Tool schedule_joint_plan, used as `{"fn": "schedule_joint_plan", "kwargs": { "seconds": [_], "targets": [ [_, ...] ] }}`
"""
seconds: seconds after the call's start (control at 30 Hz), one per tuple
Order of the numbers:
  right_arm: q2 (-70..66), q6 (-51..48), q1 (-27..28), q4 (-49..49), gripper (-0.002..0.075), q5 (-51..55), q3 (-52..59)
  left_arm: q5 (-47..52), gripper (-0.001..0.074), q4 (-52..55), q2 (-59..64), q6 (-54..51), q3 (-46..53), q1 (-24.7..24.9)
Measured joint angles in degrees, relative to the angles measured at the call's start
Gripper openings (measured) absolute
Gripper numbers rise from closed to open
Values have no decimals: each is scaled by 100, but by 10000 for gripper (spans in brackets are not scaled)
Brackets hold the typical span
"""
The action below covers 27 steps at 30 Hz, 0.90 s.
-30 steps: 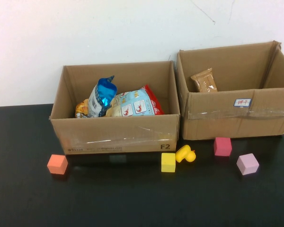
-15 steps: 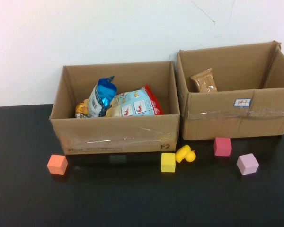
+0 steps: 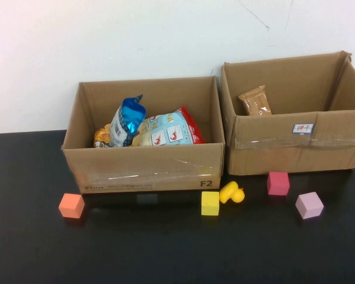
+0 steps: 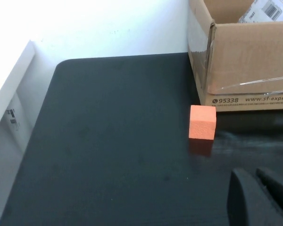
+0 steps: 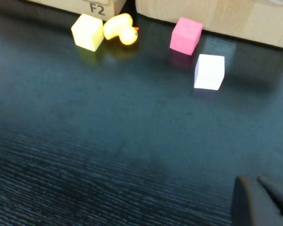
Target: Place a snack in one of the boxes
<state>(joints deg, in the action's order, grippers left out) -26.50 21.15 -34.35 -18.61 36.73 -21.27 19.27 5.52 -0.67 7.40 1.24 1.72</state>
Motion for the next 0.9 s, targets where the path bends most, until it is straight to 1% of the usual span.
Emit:
{"fn": "schedule_joint_plan", "kwargs": {
  "seconds": [0.77,0.9],
  "targets": [
    [11,0,0,0,-1,0,25,11,-1,-154,0,0,0,-14],
    [347,-176,57,-96,-1,0,165,11,-1,-166,0,0,0,-14]
  ]
}}
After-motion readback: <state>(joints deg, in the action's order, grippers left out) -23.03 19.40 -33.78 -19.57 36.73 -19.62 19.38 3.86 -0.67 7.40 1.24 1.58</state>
